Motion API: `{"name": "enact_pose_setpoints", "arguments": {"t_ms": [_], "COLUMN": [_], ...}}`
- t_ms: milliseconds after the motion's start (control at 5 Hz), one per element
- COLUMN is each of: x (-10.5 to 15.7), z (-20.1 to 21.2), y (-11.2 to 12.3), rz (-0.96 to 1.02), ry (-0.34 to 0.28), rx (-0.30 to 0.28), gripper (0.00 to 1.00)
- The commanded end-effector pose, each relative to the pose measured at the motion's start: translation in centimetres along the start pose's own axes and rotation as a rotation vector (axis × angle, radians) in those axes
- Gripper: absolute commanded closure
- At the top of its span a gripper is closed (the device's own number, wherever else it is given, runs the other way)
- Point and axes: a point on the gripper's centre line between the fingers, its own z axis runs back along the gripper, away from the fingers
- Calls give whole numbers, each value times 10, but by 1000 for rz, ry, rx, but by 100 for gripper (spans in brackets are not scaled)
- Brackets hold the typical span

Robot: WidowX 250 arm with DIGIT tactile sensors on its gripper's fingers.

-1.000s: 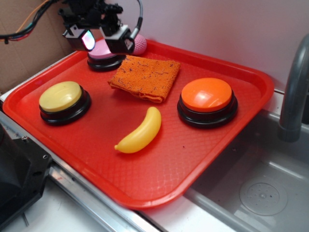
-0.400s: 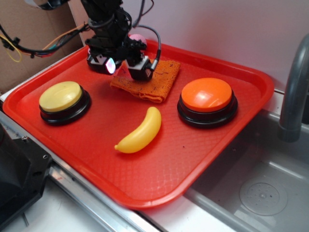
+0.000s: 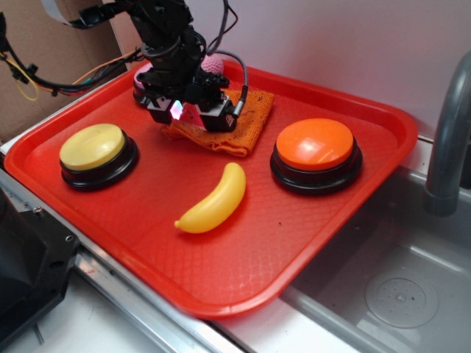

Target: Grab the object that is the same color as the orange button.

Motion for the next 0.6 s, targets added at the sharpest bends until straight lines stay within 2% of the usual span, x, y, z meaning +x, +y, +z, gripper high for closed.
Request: {"name": "enact_pose_setpoints", "arguments": {"t_ms": [0,400], "x": [12,30], "z": [13,59], "y": [3,5], "rz": [-30,-124], "ry": [30,108], "rx": [-25,-27], "gripper": [100,100]}}
